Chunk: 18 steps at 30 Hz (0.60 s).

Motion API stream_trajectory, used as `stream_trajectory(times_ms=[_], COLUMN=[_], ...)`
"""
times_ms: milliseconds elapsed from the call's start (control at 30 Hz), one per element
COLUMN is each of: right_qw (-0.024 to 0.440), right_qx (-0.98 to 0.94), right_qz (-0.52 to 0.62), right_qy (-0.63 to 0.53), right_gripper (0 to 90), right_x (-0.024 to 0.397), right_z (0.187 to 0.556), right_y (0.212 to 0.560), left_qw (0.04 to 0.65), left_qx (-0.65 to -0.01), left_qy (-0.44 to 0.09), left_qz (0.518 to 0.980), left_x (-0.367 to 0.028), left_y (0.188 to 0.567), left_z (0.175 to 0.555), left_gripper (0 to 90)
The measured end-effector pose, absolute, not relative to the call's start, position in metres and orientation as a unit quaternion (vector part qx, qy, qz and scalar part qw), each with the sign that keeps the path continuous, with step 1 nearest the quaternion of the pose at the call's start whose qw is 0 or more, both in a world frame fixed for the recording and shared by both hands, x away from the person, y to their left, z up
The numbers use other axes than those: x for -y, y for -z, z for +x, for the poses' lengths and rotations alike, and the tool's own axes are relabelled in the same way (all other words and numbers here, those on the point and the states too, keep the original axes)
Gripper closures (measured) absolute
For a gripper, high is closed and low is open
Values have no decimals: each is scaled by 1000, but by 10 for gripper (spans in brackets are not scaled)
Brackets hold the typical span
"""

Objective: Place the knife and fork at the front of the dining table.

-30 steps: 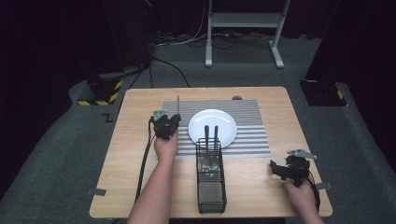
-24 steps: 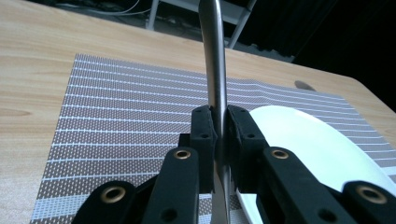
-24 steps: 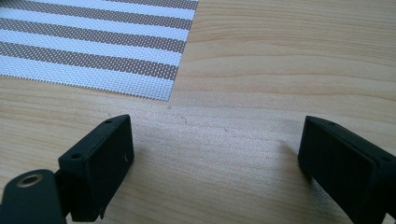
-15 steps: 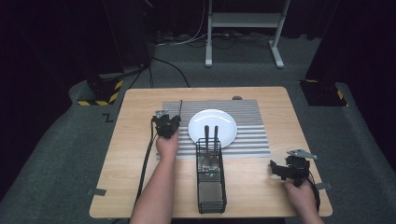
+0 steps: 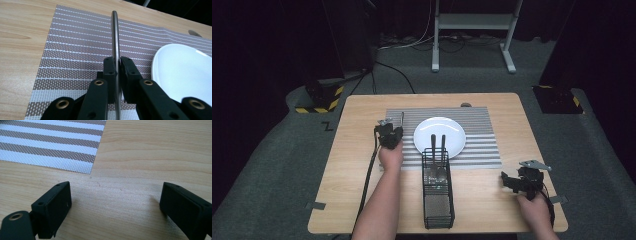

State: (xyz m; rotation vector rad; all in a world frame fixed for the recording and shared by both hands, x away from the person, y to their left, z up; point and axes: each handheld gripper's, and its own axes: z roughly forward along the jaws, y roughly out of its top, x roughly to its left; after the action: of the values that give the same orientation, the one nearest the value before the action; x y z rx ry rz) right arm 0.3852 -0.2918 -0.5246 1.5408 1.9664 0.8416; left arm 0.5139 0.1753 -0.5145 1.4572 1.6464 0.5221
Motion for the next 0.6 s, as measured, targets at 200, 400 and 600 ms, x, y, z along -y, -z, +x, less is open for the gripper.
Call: stream_trajectory(times_ms=[200, 400, 600], right_qw=[250, 249, 248], right_qx=[-723, -723, -723], right_qz=[565, 564, 564], right_qy=[-309, -310, -311], right_gripper=[102, 102, 102], right_x=[292, 292, 291], right_z=[385, 385, 385], right_y=[525, 525, 525], left_qw=[420, 416, 432], left_qx=[-673, -680, -673], left_qy=[-198, -198, -207], left_qz=[575, 570, 563], left_x=[-178, -183, -186], left_y=[515, 515, 505], left_z=[515, 515, 512], left_gripper=[821, 816, 803])
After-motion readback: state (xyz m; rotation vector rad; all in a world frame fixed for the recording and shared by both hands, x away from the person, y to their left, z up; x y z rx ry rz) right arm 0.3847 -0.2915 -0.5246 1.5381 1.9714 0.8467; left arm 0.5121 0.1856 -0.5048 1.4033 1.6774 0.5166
